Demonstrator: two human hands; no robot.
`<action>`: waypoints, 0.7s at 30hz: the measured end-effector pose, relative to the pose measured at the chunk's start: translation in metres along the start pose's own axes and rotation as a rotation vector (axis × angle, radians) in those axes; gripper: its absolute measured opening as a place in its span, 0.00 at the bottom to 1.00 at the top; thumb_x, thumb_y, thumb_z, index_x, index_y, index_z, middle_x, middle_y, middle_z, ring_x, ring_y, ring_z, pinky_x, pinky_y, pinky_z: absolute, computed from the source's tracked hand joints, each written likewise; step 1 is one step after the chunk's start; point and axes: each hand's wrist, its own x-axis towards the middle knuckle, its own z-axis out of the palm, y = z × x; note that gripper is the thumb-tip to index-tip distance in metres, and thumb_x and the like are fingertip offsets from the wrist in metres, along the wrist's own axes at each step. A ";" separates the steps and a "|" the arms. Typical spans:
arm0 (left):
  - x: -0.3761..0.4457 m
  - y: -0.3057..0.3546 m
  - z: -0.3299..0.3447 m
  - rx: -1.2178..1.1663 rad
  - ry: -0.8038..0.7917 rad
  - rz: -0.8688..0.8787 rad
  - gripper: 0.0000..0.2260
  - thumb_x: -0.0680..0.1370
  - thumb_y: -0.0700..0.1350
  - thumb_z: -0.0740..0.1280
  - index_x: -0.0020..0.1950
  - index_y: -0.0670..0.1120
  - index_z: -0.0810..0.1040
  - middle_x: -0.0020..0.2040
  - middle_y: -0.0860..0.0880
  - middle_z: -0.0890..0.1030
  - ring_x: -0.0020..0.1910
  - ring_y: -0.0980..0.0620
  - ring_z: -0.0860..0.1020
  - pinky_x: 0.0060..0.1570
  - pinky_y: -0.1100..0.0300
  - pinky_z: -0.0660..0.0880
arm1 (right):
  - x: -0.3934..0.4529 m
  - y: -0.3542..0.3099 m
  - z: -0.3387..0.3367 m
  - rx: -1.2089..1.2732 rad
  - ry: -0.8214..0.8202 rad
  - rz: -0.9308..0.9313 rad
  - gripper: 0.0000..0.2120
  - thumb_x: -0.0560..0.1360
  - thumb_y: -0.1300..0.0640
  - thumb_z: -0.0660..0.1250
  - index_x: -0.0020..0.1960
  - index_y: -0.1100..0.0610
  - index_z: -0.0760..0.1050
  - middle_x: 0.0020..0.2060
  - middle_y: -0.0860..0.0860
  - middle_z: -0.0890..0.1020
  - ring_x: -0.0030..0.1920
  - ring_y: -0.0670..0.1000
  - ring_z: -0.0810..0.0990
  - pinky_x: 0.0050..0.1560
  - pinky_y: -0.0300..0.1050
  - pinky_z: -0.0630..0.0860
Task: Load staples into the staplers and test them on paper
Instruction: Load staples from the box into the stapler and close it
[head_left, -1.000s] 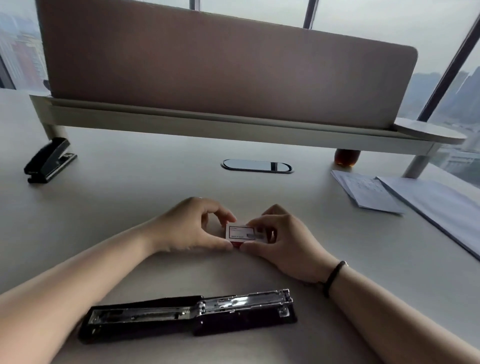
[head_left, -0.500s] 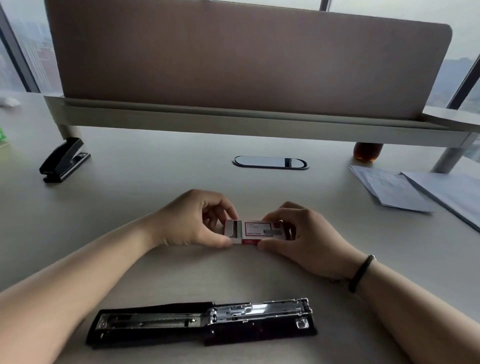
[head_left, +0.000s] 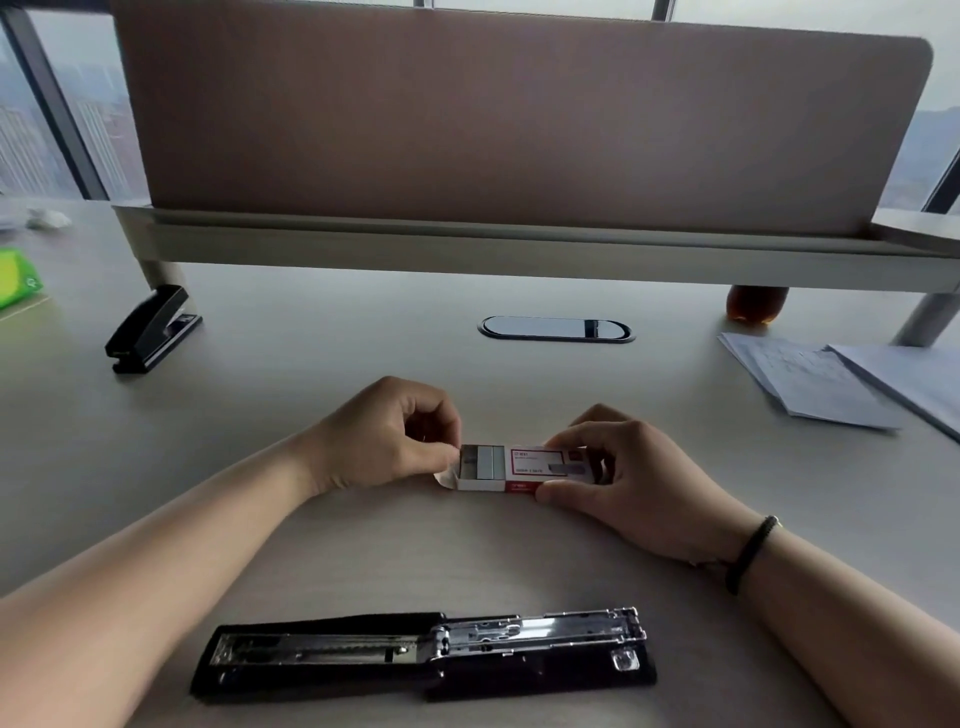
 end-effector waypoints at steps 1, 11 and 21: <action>0.000 0.000 0.001 0.002 0.009 0.011 0.04 0.70 0.34 0.74 0.40 0.40 0.81 0.36 0.41 0.83 0.34 0.51 0.79 0.37 0.55 0.76 | 0.000 0.000 0.000 0.003 0.002 0.000 0.16 0.67 0.43 0.75 0.53 0.45 0.82 0.48 0.42 0.78 0.44 0.40 0.79 0.43 0.32 0.74; 0.001 -0.002 0.006 0.080 0.057 0.052 0.04 0.71 0.35 0.76 0.39 0.44 0.85 0.35 0.47 0.85 0.32 0.47 0.82 0.35 0.54 0.79 | 0.001 -0.001 0.001 0.010 0.009 0.002 0.15 0.67 0.43 0.76 0.52 0.45 0.83 0.48 0.42 0.79 0.43 0.42 0.80 0.45 0.37 0.76; 0.001 -0.003 0.000 0.049 0.030 0.014 0.07 0.72 0.37 0.75 0.39 0.50 0.84 0.38 0.51 0.86 0.39 0.54 0.83 0.43 0.61 0.78 | 0.000 -0.001 0.000 0.014 0.000 0.012 0.17 0.67 0.43 0.76 0.53 0.46 0.83 0.49 0.42 0.79 0.44 0.41 0.80 0.46 0.36 0.76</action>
